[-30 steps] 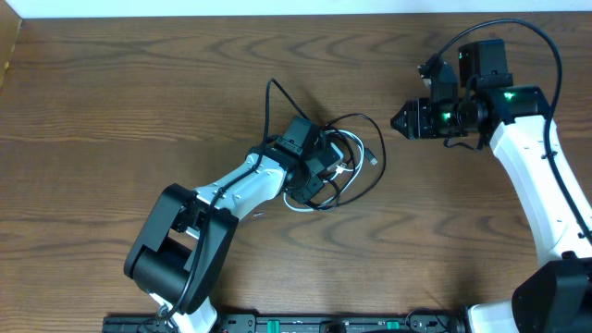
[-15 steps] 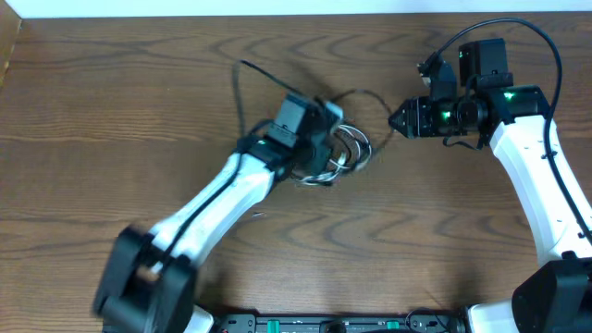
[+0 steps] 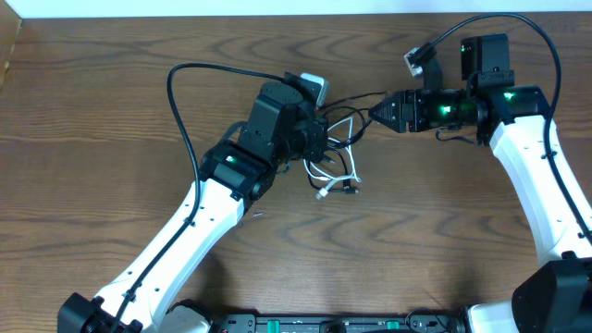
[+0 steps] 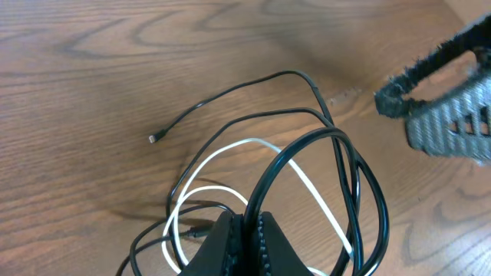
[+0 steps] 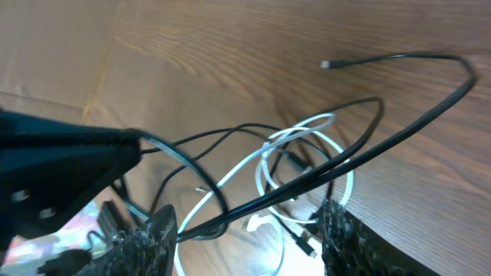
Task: Untangle cables
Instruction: 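Grasp a black cable with the right gripper and pull it rightward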
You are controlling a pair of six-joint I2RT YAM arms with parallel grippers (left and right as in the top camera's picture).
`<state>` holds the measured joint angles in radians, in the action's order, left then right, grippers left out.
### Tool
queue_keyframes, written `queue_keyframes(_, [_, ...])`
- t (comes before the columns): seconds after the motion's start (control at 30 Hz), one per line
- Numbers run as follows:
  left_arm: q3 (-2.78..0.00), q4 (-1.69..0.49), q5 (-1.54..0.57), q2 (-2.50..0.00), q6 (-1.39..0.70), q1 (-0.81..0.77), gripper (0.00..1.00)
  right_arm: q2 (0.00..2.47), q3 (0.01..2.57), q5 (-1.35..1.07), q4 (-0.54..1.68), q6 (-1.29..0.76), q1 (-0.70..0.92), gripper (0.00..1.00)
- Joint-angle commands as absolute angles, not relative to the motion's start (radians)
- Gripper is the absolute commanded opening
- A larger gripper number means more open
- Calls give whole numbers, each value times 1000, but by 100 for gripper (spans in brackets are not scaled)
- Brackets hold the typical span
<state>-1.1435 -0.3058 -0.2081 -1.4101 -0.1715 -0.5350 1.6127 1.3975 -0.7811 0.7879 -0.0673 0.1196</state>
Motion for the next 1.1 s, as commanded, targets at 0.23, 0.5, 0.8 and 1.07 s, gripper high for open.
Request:
queue_keyframes(0.23, [-1150,-301,-114,-1391,-205,-533,7,1613,1398,-836,791,-258,172,51])
queue_keyframes(0.5, [-1150,-302,-115,-1391,-205,-533,7,1615,1398,-814,801,-385,230,43])
queue_keyframes(0.8, [-1150,-305,-133,-1391,-323,-535,8,1635,1398,-711,789,-464,298,29])
queue_keyframes(1.07, [-1150,-300,-364,-1391,-501,-535,7,1682,1398,-618,765,-477,316,11])
